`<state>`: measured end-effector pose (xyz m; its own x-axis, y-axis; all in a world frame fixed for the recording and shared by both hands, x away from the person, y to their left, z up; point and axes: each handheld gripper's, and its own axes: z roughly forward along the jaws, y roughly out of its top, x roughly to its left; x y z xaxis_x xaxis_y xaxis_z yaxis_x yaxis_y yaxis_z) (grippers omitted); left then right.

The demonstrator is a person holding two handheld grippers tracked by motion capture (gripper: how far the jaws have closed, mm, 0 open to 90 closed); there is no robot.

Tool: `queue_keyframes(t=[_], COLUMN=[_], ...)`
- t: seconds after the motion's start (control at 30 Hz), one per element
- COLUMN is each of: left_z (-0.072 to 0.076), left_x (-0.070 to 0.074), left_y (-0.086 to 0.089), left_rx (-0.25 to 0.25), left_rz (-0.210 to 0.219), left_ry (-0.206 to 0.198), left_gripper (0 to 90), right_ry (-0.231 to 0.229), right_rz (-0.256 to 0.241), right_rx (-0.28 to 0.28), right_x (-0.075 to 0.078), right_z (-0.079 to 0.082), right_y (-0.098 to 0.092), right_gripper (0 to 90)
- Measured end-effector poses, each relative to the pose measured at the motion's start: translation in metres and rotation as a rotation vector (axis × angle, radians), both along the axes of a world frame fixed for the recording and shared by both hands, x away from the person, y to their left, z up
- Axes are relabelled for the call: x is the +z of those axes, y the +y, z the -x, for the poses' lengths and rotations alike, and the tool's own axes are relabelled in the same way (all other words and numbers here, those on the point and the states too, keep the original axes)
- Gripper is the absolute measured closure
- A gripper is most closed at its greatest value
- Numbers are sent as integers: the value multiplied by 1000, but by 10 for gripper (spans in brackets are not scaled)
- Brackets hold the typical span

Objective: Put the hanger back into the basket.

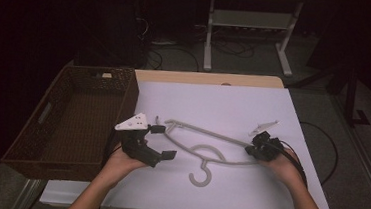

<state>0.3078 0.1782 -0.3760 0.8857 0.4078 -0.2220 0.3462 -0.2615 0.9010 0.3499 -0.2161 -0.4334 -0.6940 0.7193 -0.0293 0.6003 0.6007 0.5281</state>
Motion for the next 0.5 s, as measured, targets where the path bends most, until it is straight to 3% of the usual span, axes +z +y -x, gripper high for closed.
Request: queue_keyframes(t=[0.17, 0.27, 0.43, 0.5], left_z=[0, 0, 0, 0], left_x=[0, 0, 1, 1], left_y=[0, 1, 1, 2], left_rx=[-1, -1, 3, 3], left_rz=[-1, -1, 4, 2], left_ry=[-1, 0, -1, -2], left_gripper=[0, 0, 0, 0], right_ry=[-15, -26, -56, -66], right_rz=[-20, -23, -60, -87], right_rx=[-73, -89, -103, -76], right_x=[0, -1, 4, 9], right_z=[-19, -27, -23, -20], right_y=[-6, -9, -9, -1], right_gripper=[895, 895, 894, 894])
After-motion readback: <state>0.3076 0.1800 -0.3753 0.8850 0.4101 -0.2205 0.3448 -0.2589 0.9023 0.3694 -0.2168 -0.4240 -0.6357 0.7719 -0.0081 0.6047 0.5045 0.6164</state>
